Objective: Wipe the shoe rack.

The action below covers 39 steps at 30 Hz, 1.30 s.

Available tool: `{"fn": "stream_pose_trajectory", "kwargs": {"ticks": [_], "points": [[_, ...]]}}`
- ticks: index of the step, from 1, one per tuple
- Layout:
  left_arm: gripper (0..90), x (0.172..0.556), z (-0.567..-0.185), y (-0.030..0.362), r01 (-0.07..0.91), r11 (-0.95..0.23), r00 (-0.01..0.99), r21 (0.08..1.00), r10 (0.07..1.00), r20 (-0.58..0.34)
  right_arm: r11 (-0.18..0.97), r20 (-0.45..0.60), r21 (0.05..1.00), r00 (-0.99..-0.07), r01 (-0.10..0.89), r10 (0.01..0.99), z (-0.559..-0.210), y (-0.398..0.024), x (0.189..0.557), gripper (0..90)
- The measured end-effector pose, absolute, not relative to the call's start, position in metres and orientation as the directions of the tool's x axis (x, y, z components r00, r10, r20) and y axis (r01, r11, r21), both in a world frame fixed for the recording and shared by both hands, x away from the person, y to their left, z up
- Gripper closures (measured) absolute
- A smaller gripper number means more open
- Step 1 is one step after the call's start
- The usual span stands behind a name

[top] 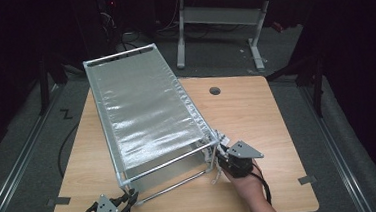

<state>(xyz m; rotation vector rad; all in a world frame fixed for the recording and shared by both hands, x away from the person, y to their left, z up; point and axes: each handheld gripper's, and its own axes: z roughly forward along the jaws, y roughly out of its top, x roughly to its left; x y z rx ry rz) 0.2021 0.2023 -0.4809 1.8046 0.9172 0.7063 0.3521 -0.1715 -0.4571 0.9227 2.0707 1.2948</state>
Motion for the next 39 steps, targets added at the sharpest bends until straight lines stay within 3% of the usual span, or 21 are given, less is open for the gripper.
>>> {"fn": "stream_pose_trajectory", "kwargs": {"ticks": [12, 29, 39], "points": [[80.5, 0.223, -0.482, 0.194, 0.279, -0.238, 0.577, 0.930, 0.816, 0.035, 0.298, -0.074, 0.910, -0.593, 0.289, 0.802, -0.458, -0.188, 0.338, 75.5], [80.6, 0.270, -0.482, 0.142, 0.226, -0.275, 0.718, 0.935, 0.695, 0.031, 0.228, -0.068, 0.910, -0.420, 0.345, 0.905, -0.458, -0.259, 0.292, 75.4], [80.0, 0.273, -0.481, 0.158, 0.237, -0.279, 0.683, 0.931, 0.729, 0.044, 0.291, -0.115, 0.897, -0.459, 0.333, 0.881, -0.461, -0.249, 0.284, 75.0]]}}
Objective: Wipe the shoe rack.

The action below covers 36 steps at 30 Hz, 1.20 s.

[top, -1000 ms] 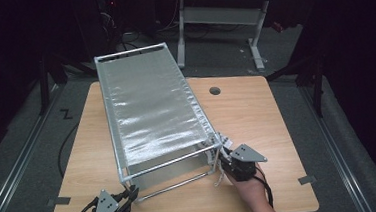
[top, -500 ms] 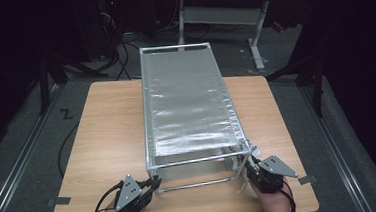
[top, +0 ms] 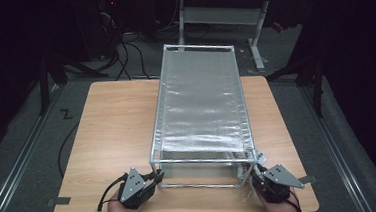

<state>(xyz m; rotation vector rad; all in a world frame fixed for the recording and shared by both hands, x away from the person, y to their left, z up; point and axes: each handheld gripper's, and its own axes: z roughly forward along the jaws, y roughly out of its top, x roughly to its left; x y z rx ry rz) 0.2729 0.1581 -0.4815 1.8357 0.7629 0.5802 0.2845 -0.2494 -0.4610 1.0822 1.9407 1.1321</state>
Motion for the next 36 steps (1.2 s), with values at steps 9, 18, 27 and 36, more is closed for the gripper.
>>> {"fn": "stream_pose_trajectory", "kwargs": {"ticks": [9, 18, 27, 36], "points": [[79.6, 0.274, -0.483, 0.212, 0.282, -0.225, 0.560, 0.933, 0.828, 0.030, 0.308, -0.100, 0.888, -0.511, 0.340, 0.854, -0.465, -0.233, 0.301, 74.8], [80.1, 0.290, -0.488, 0.254, 0.308, -0.121, 0.405, 0.944, 0.914, -0.015, 0.332, -0.098, 0.881, -0.556, 0.337, 0.826, -0.468, -0.219, 0.308, 74.8], [64.9, 0.280, -0.488, 0.258, 0.335, -0.137, 0.362, 0.932, 0.932, 0.007, 0.340, -0.097, 0.881, -0.580, 0.328, 0.809, -0.468, -0.209, 0.315, 74.8], [57.1, 0.253, -0.486, 0.257, 0.340, -0.170, 0.330, 0.925, 0.943, 0.052, 0.362, -0.096, 0.880, -0.632, 0.307, 0.769, -0.469, -0.185, 0.333, 74.9]]}}
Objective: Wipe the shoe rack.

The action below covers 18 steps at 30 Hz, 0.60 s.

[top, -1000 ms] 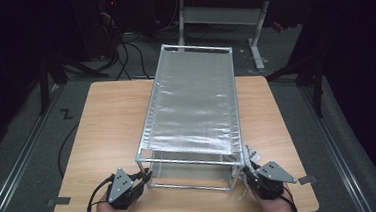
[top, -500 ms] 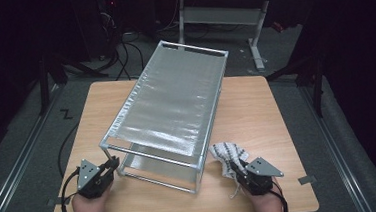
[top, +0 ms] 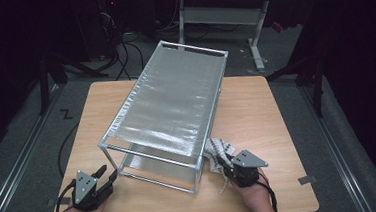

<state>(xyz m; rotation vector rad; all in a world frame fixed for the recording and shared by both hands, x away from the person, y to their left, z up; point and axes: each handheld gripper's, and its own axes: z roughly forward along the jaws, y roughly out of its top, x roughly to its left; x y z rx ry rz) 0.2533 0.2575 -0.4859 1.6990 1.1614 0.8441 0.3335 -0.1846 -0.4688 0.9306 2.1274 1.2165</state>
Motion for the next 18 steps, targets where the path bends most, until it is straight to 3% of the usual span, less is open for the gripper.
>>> {"fn": "stream_pose_trajectory", "kwargs": {"ticks": [9, 18], "points": [[57.4, 0.225, -0.485, 0.244, 0.340, -0.178, 0.347, 0.923, 0.936, 0.052, 0.402, -0.064, 0.851, -0.692, 0.338, 0.719, -0.479, -0.151, 0.364, 75.1], [56.7, 0.213, -0.482, 0.214, 0.326, -0.212, 0.435, 0.921, 0.899, 0.052, 0.485, -0.076, 0.788, -0.722, 0.379, 0.688, -0.495, -0.125, 0.377, 75.4]]}}
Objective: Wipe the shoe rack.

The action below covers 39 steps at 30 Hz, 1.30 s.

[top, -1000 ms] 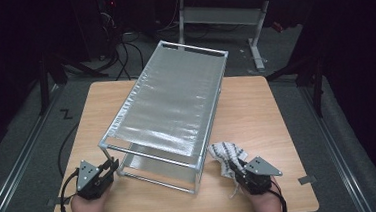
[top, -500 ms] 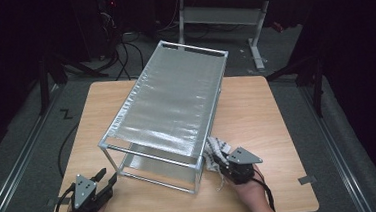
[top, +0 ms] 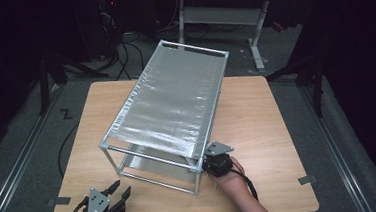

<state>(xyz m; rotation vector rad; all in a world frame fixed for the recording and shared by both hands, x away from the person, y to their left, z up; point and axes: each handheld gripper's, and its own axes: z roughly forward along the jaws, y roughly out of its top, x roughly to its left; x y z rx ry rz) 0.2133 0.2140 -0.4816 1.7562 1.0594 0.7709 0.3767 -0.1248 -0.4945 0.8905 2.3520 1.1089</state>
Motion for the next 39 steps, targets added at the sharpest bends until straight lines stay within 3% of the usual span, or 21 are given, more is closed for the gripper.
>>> {"fn": "stream_pose_trajectory", "kwargs": {"ticks": [7, 14, 23, 27, 31, 36, 39], "points": [[55.8, 0.211, -0.479, 0.184, 0.297, -0.251, 0.522, 0.921, 0.851, 0.064, 0.483, -0.058, 0.780, -0.722, 0.398, 0.690, -0.496, -0.128, 0.377, 75.7], [53.9, 0.215, -0.465, 0.128, 0.253, -0.228, 0.665, 0.940, 0.747, 0.003, 0.458, -0.031, 0.792, -0.723, 0.403, 0.690, -0.498, -0.137, 0.369, 75.5], [54.2, 0.231, -0.455, 0.078, 0.228, -0.200, 0.746, 0.953, 0.665, -0.039, 0.458, -0.036, 0.794, -0.720, 0.400, 0.693, -0.499, -0.141, 0.366, 75.4], [55.0, 0.232, -0.449, 0.057, 0.182, -0.214, 0.772, 0.960, 0.636, -0.005, 0.458, -0.038, 0.794, -0.720, 0.399, 0.693, -0.499, -0.141, 0.365, 75.4], [61.6, 0.235, -0.445, 0.045, 0.153, -0.215, 0.774, 0.964, 0.633, 0.018, 0.461, -0.042, 0.794, -0.720, 0.397, 0.693, -0.499, -0.140, 0.365, 75.5], [79.5, 0.244, -0.447, 0.042, 0.154, -0.207, 0.772, 0.966, 0.636, 0.013, 0.465, -0.048, 0.792, -0.718, 0.396, 0.694, -0.499, -0.140, 0.365, 75.6], [81.0, 0.245, -0.447, 0.043, 0.151, -0.212, 0.781, 0.965, 0.625, 0.015, 0.467, -0.049, 0.790, -0.718, 0.397, 0.694, -0.499, -0.140, 0.365, 75.7]]}}
